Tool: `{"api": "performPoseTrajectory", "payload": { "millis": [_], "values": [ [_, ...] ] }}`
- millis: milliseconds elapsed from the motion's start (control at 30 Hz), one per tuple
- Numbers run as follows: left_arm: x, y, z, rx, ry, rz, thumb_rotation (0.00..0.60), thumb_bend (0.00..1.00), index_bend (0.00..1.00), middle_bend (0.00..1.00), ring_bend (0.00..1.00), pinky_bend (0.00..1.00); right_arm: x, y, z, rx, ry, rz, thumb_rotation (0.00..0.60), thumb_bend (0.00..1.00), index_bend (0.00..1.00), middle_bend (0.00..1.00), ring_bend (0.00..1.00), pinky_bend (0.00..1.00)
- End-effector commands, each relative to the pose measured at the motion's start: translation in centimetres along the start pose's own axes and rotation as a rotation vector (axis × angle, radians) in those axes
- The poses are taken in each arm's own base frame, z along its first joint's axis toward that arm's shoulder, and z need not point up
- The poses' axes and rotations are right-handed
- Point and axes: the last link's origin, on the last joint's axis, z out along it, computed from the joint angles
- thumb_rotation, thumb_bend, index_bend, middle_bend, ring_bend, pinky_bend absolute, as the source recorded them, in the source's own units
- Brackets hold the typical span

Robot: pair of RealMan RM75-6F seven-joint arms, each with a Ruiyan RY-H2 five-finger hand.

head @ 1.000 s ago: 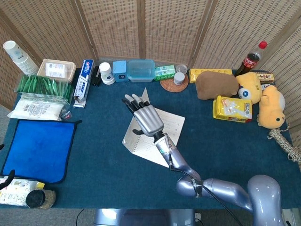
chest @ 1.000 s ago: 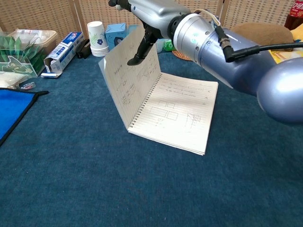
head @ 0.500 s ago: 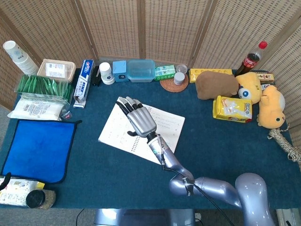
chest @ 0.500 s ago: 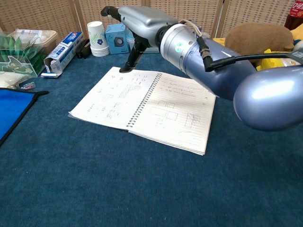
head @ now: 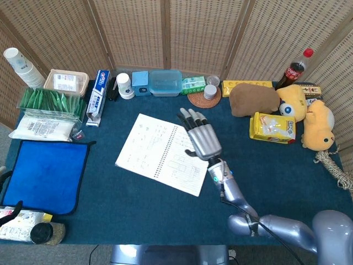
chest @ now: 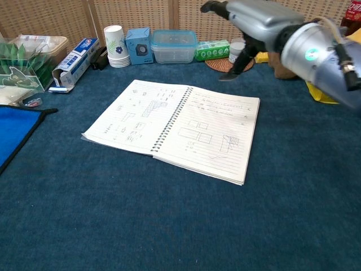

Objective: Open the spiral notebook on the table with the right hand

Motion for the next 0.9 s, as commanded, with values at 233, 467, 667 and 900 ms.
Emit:
{"api": "performPoseTrajectory", "payload": {
  "millis": [233, 467, 667, 900],
  "values": [
    [-0.8, 0.5, 0.6, -0.014, -0.024, 0.005, 0.600, 0.31, 0.22, 0.08, 0.03, 0.00, 1.6, 6.5, -7.3, -0.174, -0.017, -0.051, 0.600, 0.14, 0.00, 0.08, 0.01, 0.15],
    [-1.3, 0.7, 0.7, -0.011, -0.044, 0.012, 0.600, 0.31, 0.22, 0.08, 0.03, 0.00, 2.2, 10.1, -13.3, -0.273, 0.002, -0.088, 0.600, 0.15, 0.04, 0.09, 0.02, 0.15],
    [-1.2, 0.5, 0.6, 0.003, -0.034, 0.028, 0.600, 0.31, 0.23, 0.08, 0.03, 0.00, 1.8, 12.4, -17.5, -0.358, -0.011, -0.104, 0.600, 0.15, 0.09, 0.12, 0.03, 0.15],
    [-1.9, 0.6, 0.0, 0.023, -0.057, 0.020, 0.600, 0.31, 0.23, 0.08, 0.03, 0.00, 1.1, 14.2, -21.7, -0.410, 0.008, -0.127, 0.600, 0.15, 0.12, 0.15, 0.04, 0.15]
  ]
}}
